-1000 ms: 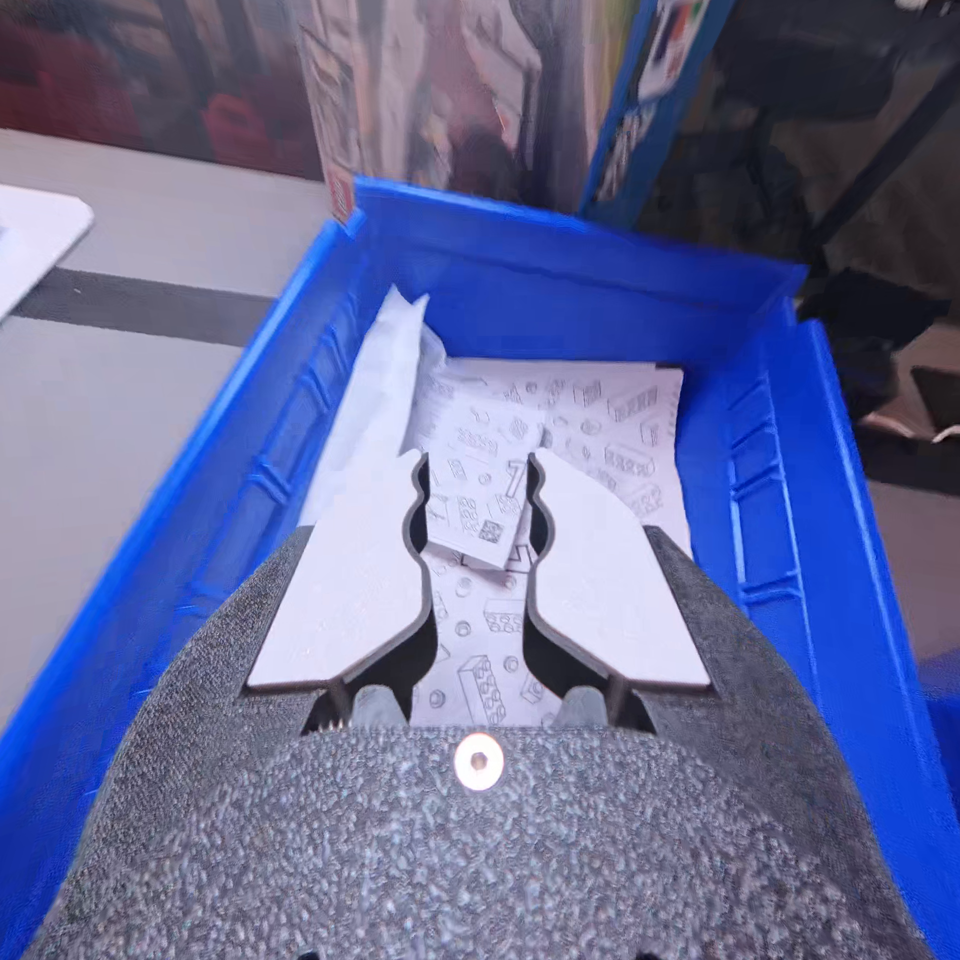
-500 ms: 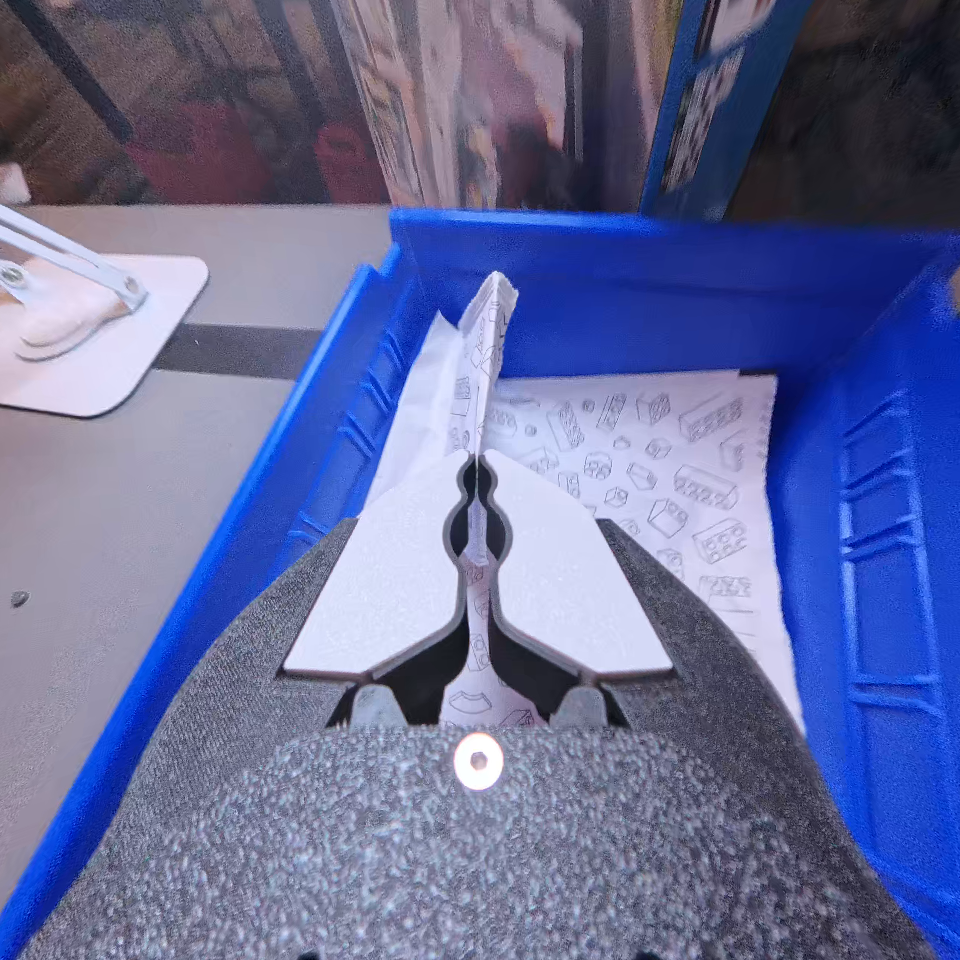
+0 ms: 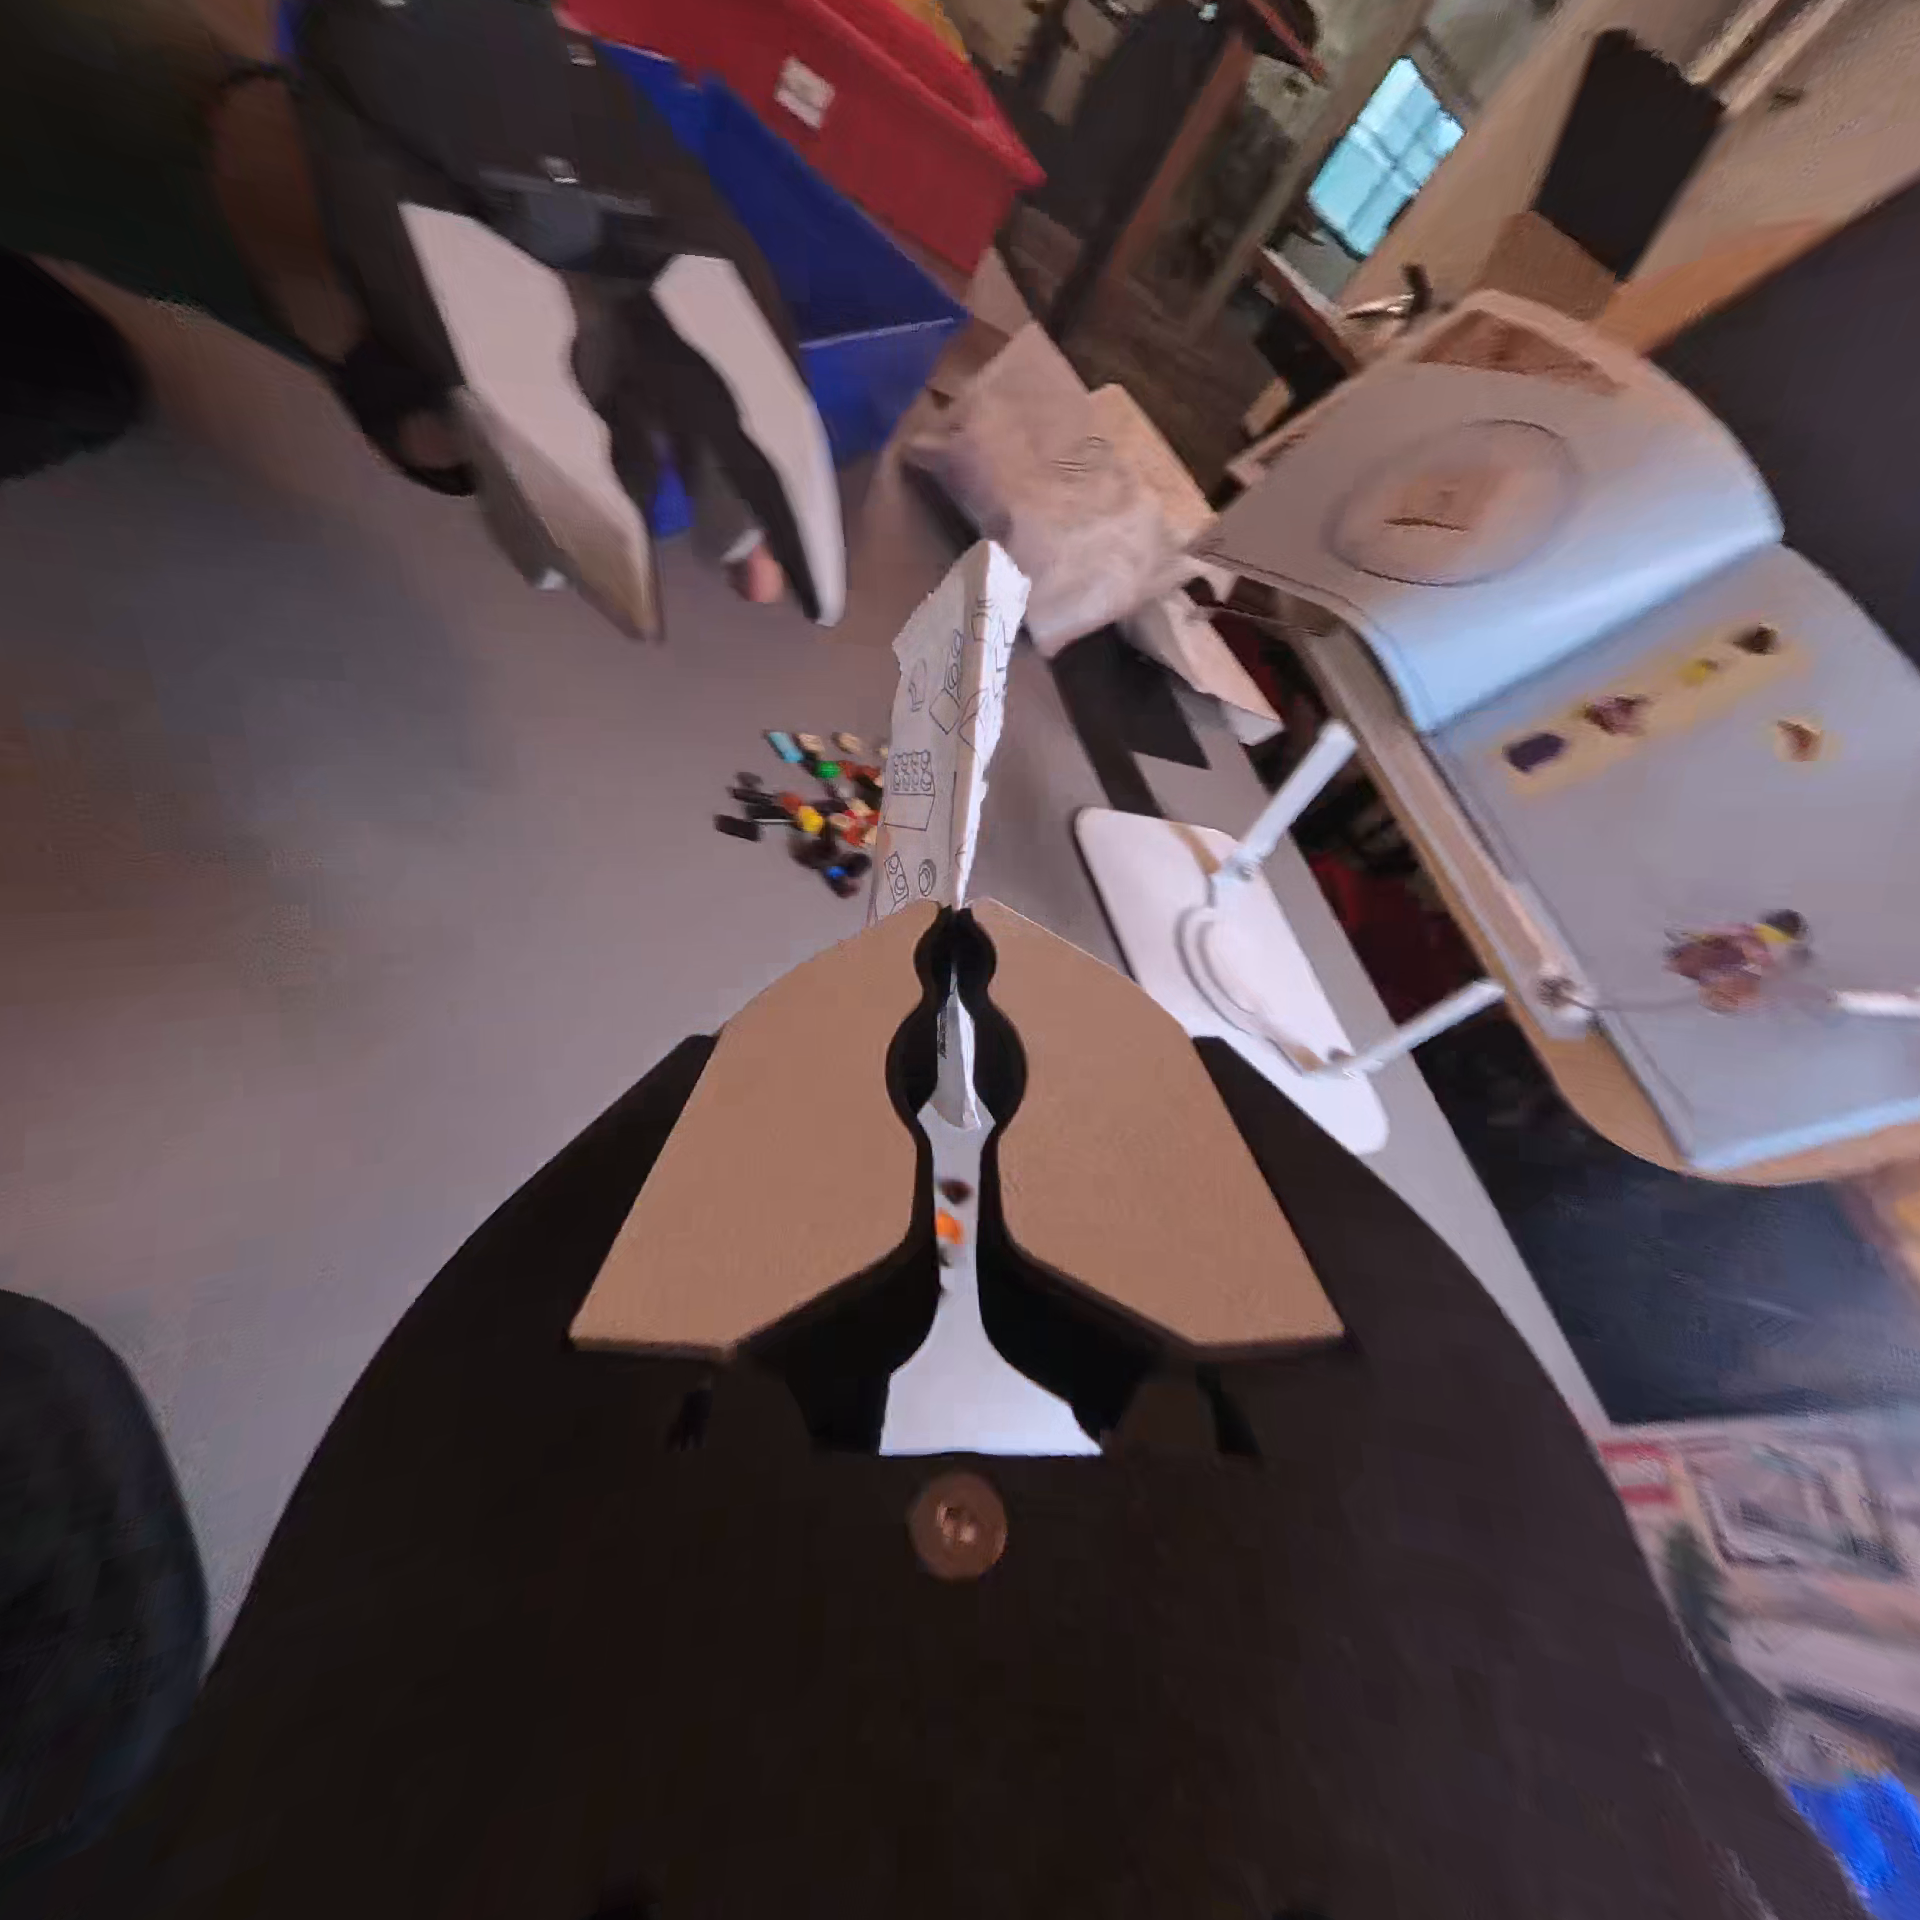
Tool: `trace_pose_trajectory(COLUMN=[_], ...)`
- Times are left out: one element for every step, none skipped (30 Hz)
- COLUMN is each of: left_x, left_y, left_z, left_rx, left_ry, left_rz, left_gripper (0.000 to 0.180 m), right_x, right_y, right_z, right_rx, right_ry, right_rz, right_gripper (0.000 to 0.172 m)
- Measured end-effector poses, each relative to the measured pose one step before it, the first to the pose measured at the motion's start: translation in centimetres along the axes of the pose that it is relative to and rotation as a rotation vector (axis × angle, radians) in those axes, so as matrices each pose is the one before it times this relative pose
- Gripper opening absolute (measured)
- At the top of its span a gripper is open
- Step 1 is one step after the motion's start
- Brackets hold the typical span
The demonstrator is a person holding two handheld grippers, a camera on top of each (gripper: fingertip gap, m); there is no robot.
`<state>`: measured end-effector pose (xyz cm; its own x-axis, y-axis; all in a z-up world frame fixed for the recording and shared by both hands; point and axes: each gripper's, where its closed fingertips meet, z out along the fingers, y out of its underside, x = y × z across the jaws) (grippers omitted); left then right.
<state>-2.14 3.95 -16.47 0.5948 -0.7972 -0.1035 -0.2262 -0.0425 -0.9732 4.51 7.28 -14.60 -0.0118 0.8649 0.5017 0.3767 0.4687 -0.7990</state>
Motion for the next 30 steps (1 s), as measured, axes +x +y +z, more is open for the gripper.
trace_pose_trajectory(left_x=[0.511,0.681,0.542,0.217,0.028,0.16,0.233,0.078,-0.062,-0.154,-0.252,-0.233,-0.254,-0.111,0.069,0.23,0.303,0.302,0.166,-0.037,0.105,0.167,0.035,0.171,0.517,0.792,0.825,1.601,0.729,-0.441], left_y=[-0.089,0.381,0.86,1.119,1.216,0.906,0.414,0.057,-0.141,-0.105,0.028,0.051,0.074,0.079,0.035,-0.089,-0.333,-0.358,-0.175,0.199,0.377,0.593,0.535,0.098,0.134,-0.033,-0.378,-0.562,-0.251,0.04], left_z=[0.203,0.123,0.09,0.038,0.004,-0.022,-0.072,-0.136,-0.168,-0.12,-0.105,-0.082,-0.064,-0.027,0.027,0.076,0.103,0.129,0.122,0.108,0.077,0.082,0.061,0.071,0.201,0.18,0.078,-0.089,-0.062,-0.056], left_rx=[-0.0004,-0.0136,-0.0296,-0.0345,-0.0366,-0.0234,-0.0038,0.0085,0.0151,0.0107,0.0081,0.0145,0.0156,0.0119,0.0094,0.0097,0.0176,0.0133,0.0,-0.019,-0.0197,-0.0263,-0.0193,0.0073,-0.01,-0.0084,0.0226,0.0506,0.0496,0.0362], left_ry=[0.0416,0.0502,0.035,0.0042,-0.0166,-0.0127,-0.0065,-0.0141,-0.0169,-0.0189,-0.0261,-0.0287,-0.0314,-0.023,-0.0144,-0.0061,0.0004,0.0039,-0.0024,-0.0116,0.0028,0.0179,0.0235,0.0459,0.0875,0.1249,0.1426,0.2103,0.1598,0.0555], left_rz=[-0.0265,-0.0257,-0.0123,0.0101,0.0313,0.0357,0.0307,0.0355,0.0455,0.0555,0.0667,0.0682,0.0556,0.0533,0.0587,0.0518,0.0334,0.0237,0.0219,0.0239,0.0136,-0.0319,-0.0688,-0.1054,-0.1896,-0.2716,-0.3032,-0.2971,-0.2423,-0.1142], left_gripper=[0.045,0.038,0.024,0.011,0.002,0.001,0.001,0.001,0.001,0.001,0.0,0.0,0.0,0.0,0.0,0.0,0.0,0.0,0.0,0.0,0.0,0.0,0.0,0.001,0.001,0.001,0.001,0.0,0.001,0.001], right_x=[-1.816,-1.408,-1.014,-0.659,-0.503,-0.473,-0.377,-0.205,-0.072,0.07,0.187,0.231,0.258,0.201,0.113,-0.033,-0.211,-0.229,-0.26,-0.488,-0.429,0.053,0.24,0.293,0.288,0.216,0.023,-0.131,-0.09,0.026], right_y=[-0.154,-0.024,0.093,0.151,0.176,0.238,0.143,-0.051,-0.179,-0.16,-0.01,0.212,0.304,0.208,0.037,-0.114,-0.126,0.046,0.239,0.332,0.098,-0.265,-0.358,-0.25,-0.019,0.013,-0.162,-0.316,-0.22,0.108], right_z=[1.32,1.189,1.009,0.799,0.588,0.398,0.243,0.077,-0.069,-0.202,-0.284,-0.279,-0.276,-0.22,-0.095,0.096,0.285,0.447,0.495,0.417,0.273,0.037,-0.114,-0.107,-0.023,0.006,-0.016,-0.046,0.002,0.075], right_rx=[0.0043,0.0068,0.0042,0.0007,-0.002,-0.0044,0.004,0.0245,0.0405,0.0471,0.0411,0.0241,0.0123,0.0145,0.0224,0.0312,0.03,0.016,-0.001,-0.0154,-0.0071,0.0142,0.0199,0.0098,-0.0036,-0.0054,-0.0036,-0.0061,-0.0161,-0.0282], right_ry=[-0.0574,-0.0462,-0.0294,-0.0127,-0.0084,-0.0142,-0.0134,-0.0087,-0.0106,-0.0159,-0.029,-0.0444,-0.0506,-0.0493,-0.0409,-0.0357,-0.0374,-0.0356,-0.0369,-0.052,-0.0391,0.0102,0.037,0.0457,0.0545,0.0696,0.0664,0.0447,0.0292,0.0238], right_rz=[0.0104,0.0081,-0.003,-0.0125,-0.0126,-0.0047,0.0075,0.0231,0.0397,0.0598,0.0831,0.1046,0.113,0.1004,0.0756,0.0538,0.0435,0.0403,0.0371,0.0339,0.0173,-0.0197,-0.0476,-0.0584,-0.0854,-0.1253,-0.1399,-0.1134,-0.0847,-0.0571], right_gripper=[0.0,0.0,0.0,0.0,0.0,0.0,0.001,0.001,0.001,0.003,0.008,0.021,0.037,0.048,0.054,0.057,0.057,0.055,0.048,0.036,0.023,0.014,0.002,0.0,0.0,0.0,0.0,0.0,0.0,0.0])
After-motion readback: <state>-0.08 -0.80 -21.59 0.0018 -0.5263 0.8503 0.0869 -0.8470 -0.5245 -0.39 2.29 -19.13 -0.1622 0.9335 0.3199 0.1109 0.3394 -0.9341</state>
